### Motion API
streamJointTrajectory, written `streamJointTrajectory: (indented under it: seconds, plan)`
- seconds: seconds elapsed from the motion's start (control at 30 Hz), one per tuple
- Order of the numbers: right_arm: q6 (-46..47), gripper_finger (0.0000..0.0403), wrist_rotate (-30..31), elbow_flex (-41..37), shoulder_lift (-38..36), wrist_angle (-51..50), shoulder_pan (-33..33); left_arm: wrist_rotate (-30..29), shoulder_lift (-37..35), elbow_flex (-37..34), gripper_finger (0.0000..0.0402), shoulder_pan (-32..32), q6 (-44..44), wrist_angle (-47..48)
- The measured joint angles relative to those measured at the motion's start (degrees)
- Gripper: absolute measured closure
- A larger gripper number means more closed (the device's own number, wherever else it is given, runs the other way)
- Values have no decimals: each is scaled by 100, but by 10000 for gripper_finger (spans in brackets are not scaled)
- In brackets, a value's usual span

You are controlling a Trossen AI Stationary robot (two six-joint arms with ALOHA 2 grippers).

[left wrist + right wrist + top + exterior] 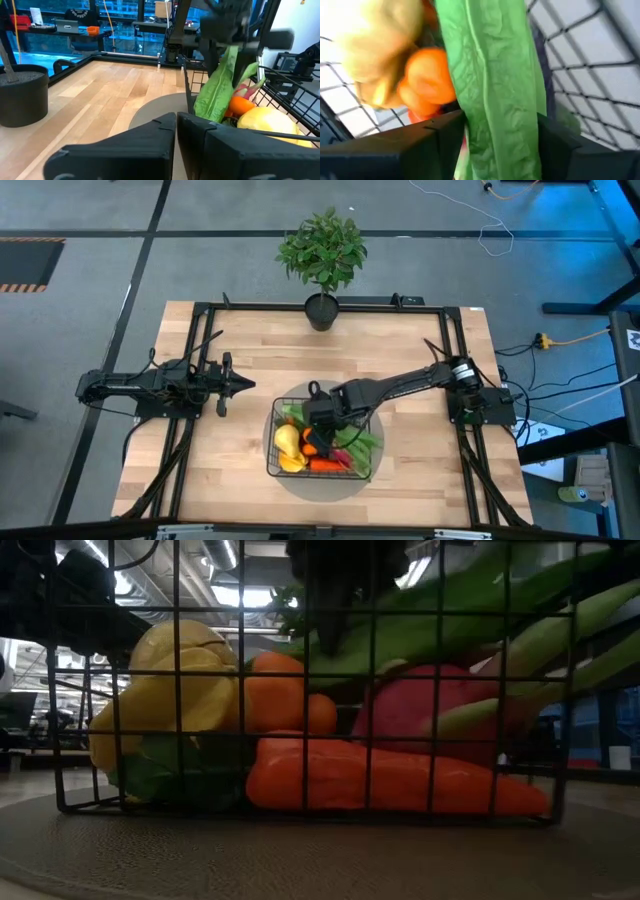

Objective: Build produce basket
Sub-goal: Put the lettuce into the black wire basket

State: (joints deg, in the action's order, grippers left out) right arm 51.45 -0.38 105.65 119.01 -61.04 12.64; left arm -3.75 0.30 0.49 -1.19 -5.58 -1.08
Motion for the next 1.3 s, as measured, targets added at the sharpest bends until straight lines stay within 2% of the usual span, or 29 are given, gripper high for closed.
streamJointTrajectory:
  seconds: [0.13, 0.3, 0.7, 1.07, 1.3]
  plan:
    - [-165, 204, 486, 253, -168, -42, 103, 0, -1, 0, 400, -2, -1, 0]
    - [-272, 204, 797, 634, -189, -235, 271, 0, -1, 0, 399, -2, 1, 0]
    - [230, 204, 1111, 704, -189, -267, 651, 0, -1, 0, 377, -1, -1, 0]
    - [834, 204, 1123, 257, -149, 212, 1013, 0, -1, 0, 366, -2, -1, 0]
    - [939, 204, 1201, -22, -145, 778, 1203, 0, -1, 0, 374, -1, 0, 0]
